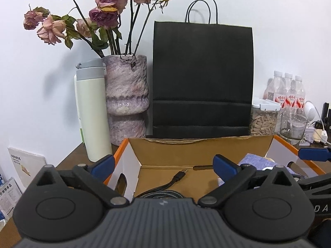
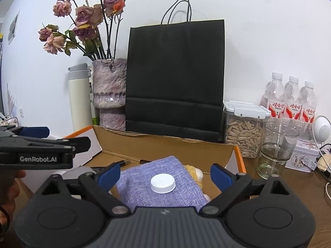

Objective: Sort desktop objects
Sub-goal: 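Lower the caps into the box and open both tools, then withdraw both open tools from the box back over the table, then grasp the red rose with the right tool, then grasp the beige soap bar with the left tool while the right holds the rose, then carry the soap bar and rose over the box with both tools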

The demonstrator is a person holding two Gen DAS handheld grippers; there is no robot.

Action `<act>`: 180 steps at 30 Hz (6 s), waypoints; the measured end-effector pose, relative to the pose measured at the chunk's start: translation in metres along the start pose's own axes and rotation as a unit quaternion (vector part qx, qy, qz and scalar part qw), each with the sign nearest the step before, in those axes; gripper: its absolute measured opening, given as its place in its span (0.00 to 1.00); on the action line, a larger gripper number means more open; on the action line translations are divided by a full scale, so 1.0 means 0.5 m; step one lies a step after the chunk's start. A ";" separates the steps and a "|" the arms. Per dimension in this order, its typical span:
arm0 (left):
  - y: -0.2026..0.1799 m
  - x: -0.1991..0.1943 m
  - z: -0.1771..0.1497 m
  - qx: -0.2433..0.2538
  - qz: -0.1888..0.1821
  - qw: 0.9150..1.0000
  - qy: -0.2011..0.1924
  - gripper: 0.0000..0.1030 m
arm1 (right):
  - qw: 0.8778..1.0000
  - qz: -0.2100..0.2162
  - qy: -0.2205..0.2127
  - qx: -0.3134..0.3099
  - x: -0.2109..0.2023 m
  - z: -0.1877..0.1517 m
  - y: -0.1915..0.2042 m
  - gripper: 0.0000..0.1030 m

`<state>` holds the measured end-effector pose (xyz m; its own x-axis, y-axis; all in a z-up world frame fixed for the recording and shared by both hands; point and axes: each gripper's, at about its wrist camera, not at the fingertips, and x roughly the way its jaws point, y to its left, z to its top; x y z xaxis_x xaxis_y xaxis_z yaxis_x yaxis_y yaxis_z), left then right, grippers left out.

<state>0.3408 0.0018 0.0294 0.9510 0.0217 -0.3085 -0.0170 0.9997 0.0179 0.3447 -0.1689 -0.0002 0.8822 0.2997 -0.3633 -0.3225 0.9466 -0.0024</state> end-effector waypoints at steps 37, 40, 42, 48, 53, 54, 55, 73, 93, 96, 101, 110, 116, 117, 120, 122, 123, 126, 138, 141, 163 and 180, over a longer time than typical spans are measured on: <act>0.016 -0.218 -0.107 0.003 0.005 1.000 0.025 1.00 | 0.999 -0.023 -0.003 -0.027 -0.247 -0.116 0.009 1.00; 0.025 -0.232 -0.117 0.009 0.015 0.999 0.035 1.00 | 0.999 -0.010 -0.001 -0.043 -0.259 -0.129 0.033 1.00; 0.037 -0.241 -0.119 0.005 0.016 0.999 0.041 1.00 | 0.998 0.006 0.003 -0.055 -0.264 -0.137 0.056 1.00; 0.082 -0.264 -0.133 -0.002 0.013 0.998 0.060 1.00 | 0.994 0.055 0.027 -0.093 -0.254 -0.147 0.139 1.00; 0.113 -0.277 -0.141 0.001 0.016 0.998 0.063 1.00 | 0.990 0.073 0.059 -0.105 -0.219 -0.142 0.194 0.91; 0.122 -0.279 -0.142 -0.001 0.015 0.998 0.063 1.00 | 0.990 0.074 0.065 -0.105 -0.210 -0.141 0.202 0.88; 0.129 -0.279 -0.141 -0.003 0.015 0.998 0.064 1.00 | 0.989 0.076 0.073 -0.103 -0.201 -0.139 0.209 0.82; 0.143 -0.277 -0.148 0.005 -0.001 0.998 0.070 1.00 | 0.991 0.074 0.073 -0.087 -0.196 -0.133 0.207 0.28; -0.006 -0.208 -0.156 0.053 -0.028 0.991 0.121 1.00 | 0.998 0.035 0.036 -0.043 -0.257 -0.118 0.041 0.25; -0.022 -0.191 -0.157 0.052 -0.026 0.990 0.132 0.99 | 0.998 0.025 0.036 -0.039 -0.259 -0.121 0.009 0.25; -0.032 -0.165 -0.158 0.042 -0.014 0.987 0.153 0.87 | 0.999 0.017 0.041 -0.032 -0.257 -0.128 -0.028 0.25; -0.030 -0.144 -0.155 0.014 -0.028 0.985 0.168 0.47 | 0.999 0.019 0.039 -0.029 -0.262 -0.129 -0.036 0.25; -0.033 -0.150 -0.153 0.008 -0.038 0.986 0.164 0.21 | 0.999 0.019 0.036 -0.034 -0.264 -0.129 -0.029 0.25; -0.032 -0.150 -0.152 0.005 -0.038 0.986 0.164 0.21 | 0.999 0.018 0.035 -0.034 -0.264 -0.129 -0.028 0.25; -0.030 -0.150 -0.151 -0.002 -0.035 0.986 0.165 0.21 | 0.999 0.017 0.030 -0.033 -0.268 -0.129 -0.025 0.25; -0.030 -0.151 -0.152 -0.004 -0.033 0.986 0.164 0.21 | 0.999 0.017 0.027 -0.034 -0.271 -0.129 -0.021 0.25; -0.030 -0.152 -0.152 -0.007 -0.032 0.986 0.164 0.21 | 0.999 0.017 0.025 -0.034 -0.273 -0.129 -0.020 0.25; -0.027 -0.155 -0.151 -0.017 -0.027 0.986 0.163 0.21 | 0.999 0.017 0.019 -0.034 -0.279 -0.127 -0.016 0.25; -0.024 -0.224 -0.133 -0.037 -0.025 0.992 0.121 0.21 | 1.000 0.019 -0.013 -0.016 -0.322 -0.114 0.004 0.25; -0.028 -0.244 -0.122 -0.036 -0.030 0.993 0.104 0.21 | 0.999 0.018 -0.025 -0.009 -0.335 -0.104 0.008 0.25; -0.002 -0.203 0.007 -0.040 -0.032 0.999 0.009 0.21 | 0.998 0.010 -0.055 0.038 -0.233 0.008 0.004 0.25; 0.002 -0.017 0.004 -0.006 -0.018 0.999 0.031 0.21 | 0.999 0.004 0.000 0.033 -0.035 -0.002 -0.039 0.25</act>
<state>0.3333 0.0024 0.0339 0.9299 -0.0148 -0.3676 0.0136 0.9999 -0.0057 0.3352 -0.1925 0.0051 0.8796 0.3068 -0.3635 -0.3059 0.9501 0.0617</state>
